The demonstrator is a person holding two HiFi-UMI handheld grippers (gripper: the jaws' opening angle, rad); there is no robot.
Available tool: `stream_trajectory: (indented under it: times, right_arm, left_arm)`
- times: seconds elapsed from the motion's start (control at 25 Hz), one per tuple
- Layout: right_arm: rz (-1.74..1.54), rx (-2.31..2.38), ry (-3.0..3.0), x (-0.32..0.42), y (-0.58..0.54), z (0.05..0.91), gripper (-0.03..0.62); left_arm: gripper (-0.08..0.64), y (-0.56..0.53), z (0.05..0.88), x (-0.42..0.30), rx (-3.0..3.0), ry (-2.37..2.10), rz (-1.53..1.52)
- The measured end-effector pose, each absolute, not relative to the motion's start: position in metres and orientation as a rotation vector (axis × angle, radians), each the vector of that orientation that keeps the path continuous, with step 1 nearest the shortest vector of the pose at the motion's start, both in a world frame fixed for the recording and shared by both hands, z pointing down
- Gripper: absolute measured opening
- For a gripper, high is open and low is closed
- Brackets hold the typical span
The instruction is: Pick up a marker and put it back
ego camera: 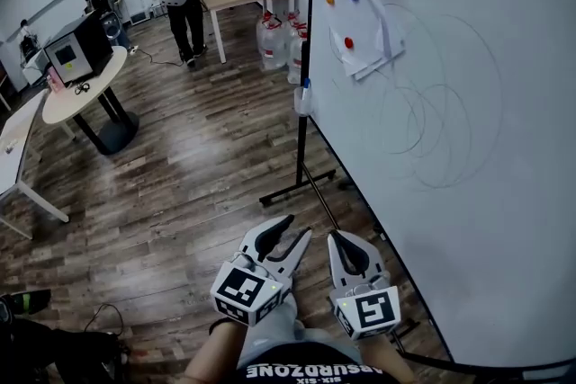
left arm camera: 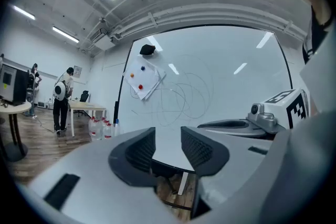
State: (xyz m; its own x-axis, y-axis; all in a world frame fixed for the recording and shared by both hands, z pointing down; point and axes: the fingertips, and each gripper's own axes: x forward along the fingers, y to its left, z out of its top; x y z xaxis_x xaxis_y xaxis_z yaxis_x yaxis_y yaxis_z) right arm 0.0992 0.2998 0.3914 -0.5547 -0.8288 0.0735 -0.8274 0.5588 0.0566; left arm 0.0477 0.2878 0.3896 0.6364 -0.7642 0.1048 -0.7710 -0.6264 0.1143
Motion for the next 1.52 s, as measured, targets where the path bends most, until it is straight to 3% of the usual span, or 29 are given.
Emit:
stream_trajectory:
  times: [0.16, 0.24, 1.52]
  right_arm:
    - [0.006, 1.460, -2.701, 0.097, 0.279, 0.390, -0.002]
    - [0.010, 1.454, -2.703, 0.095, 0.268, 0.390, -0.002]
    - [-0.045, 1.533, -2.608, 0.058, 0.051, 0.392, -0.002]
  left_arm:
    - [0.249, 0.257, 0.380, 0.035, 2.708, -1.313, -0.004]
    - [0.278, 0.239, 0.374, 0.027, 2.699, -1.317, -0.057]
    - [0.282, 0.002, 0.414, -0.005, 2.770, -1.162, 0.108]
